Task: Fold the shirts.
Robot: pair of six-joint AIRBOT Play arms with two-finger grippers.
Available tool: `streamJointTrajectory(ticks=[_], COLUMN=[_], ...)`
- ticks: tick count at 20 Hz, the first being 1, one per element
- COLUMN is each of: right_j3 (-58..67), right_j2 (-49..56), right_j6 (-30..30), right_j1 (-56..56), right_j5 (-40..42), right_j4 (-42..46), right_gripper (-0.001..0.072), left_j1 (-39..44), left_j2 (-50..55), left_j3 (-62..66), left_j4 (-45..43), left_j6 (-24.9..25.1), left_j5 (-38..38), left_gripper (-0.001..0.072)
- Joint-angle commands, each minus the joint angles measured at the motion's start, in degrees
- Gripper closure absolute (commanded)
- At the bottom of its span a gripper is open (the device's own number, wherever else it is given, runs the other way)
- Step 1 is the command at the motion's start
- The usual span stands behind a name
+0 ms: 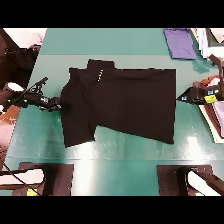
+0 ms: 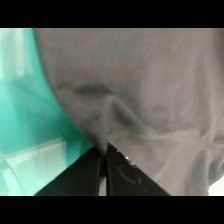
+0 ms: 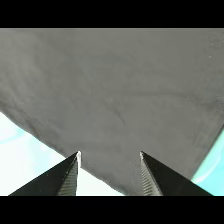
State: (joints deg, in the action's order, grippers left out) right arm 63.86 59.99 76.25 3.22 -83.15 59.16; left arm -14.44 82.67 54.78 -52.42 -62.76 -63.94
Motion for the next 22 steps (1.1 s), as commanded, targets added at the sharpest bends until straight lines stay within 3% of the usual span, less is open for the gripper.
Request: streamJointTrajectory(ticks=[1, 6, 8, 10, 22], right_j3=[-0.92, -15.67, -22.71, -27.65, -41.86], right_j2=[-0.50, -0.48, -0.44, -0.48, -0.44], right_j6=[2.27, 2.03, -1.01, -1.29, -0.96], right_j1=[1.27, 12.52, 16.13, 16.63, 16.52], right_j5=[-2.21, -4.96, -2.71, 0.85, 8.07], right_j4=[4.02, 3.85, 3.82, 3.30, -2.54], right_gripper=[0.0284, 0.0249, 0.0271, 0.0340, 0.0344], left_j1=[0.74, 0.76, 0.76, 0.76, 0.76], left_j2=[-0.59, -6.86, -8.17, -8.22, -8.22], left_j3=[0.28, 2.34, 2.34, 2.29, 2.29], left_j4=[0.04, -0.15, -0.13, -0.13, 0.15], left_j6=[-1.81, -1.68, -1.68, -1.73, -1.73], left_j5=[0.26, 1.49, 1.38, 1.07, -0.79], left_gripper=[0.0677, 0.0677, 0.0677, 0.0677, 0.0677])
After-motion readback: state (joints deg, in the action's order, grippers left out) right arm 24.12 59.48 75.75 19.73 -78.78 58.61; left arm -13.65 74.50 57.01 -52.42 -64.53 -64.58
